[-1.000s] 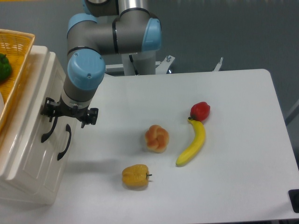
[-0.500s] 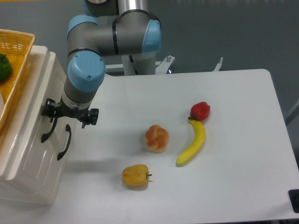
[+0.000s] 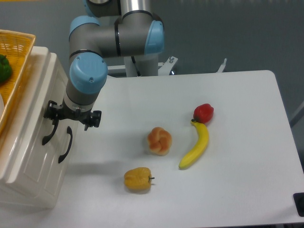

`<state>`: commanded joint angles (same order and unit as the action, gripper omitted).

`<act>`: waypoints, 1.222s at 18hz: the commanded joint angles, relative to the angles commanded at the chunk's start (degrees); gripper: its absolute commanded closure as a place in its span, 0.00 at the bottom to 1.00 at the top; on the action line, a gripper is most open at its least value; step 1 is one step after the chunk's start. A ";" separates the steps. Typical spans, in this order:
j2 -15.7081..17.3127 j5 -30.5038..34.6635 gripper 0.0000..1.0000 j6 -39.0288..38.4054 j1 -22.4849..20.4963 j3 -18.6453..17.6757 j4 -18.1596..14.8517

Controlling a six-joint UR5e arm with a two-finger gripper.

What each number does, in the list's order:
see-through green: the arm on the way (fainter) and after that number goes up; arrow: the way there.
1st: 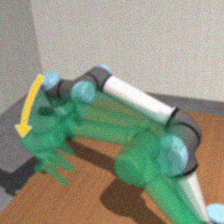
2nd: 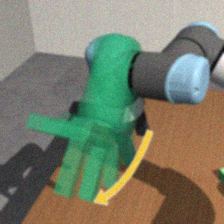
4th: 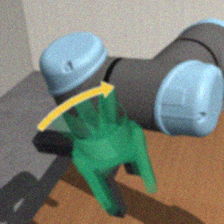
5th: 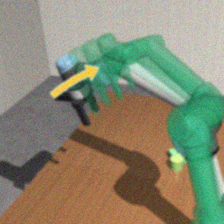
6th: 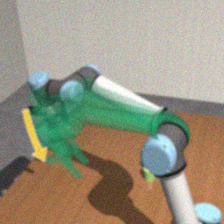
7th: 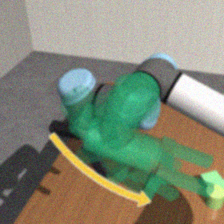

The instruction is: Slide the top white drawer open

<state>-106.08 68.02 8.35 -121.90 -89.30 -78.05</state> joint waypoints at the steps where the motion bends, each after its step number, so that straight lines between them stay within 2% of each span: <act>1: 0.09 0.09 0.00 0.00 -0.09 0.00 0.00; 6: 0.00 0.18 0.00 0.00 -0.17 0.00 0.09; 11: -0.09 2.99 0.00 0.00 -0.26 0.00 0.00; 22: 0.09 2.99 0.00 0.18 -3.42 0.26 0.09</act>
<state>-106.00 71.02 8.53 -125.33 -89.03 -77.96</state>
